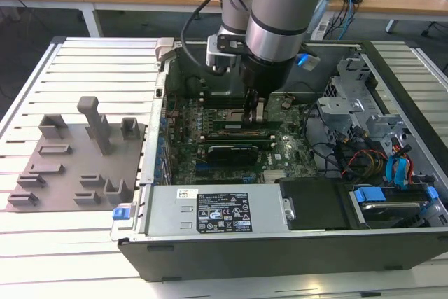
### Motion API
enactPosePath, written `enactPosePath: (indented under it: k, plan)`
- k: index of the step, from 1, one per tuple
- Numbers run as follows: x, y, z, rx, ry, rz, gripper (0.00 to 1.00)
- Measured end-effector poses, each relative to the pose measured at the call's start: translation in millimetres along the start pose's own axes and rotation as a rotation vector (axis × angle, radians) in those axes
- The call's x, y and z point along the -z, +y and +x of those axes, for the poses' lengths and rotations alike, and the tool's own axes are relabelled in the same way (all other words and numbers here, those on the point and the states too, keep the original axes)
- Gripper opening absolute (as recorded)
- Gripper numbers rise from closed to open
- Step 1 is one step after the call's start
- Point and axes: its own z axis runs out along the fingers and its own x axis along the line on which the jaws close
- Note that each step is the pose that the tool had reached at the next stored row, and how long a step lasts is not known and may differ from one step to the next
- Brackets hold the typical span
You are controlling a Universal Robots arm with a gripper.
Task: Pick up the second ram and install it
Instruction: 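Insert the second ram into the second slot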
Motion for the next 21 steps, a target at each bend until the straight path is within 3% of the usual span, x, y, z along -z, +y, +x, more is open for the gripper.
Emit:
enactPosePath:
  k: [3,4,7,11,21]
  plan:
    - [-8.5,5.7,-2.2,-0.012,-0.0005,0.0006,0.14]
    - [-12.5,6.0,-5.8,-0.013,-0.0006,0.0008,0.14]
    - [-24.4,6.6,-6.8,-0.027,0.0006,0.0019,0.14]
    - [-31.0,7.4,-9.8,-0.028,0.0007,0.0020,0.14]
    - [-39.6,8.1,-9.3,-0.028,0.0015,0.0021,0.14]
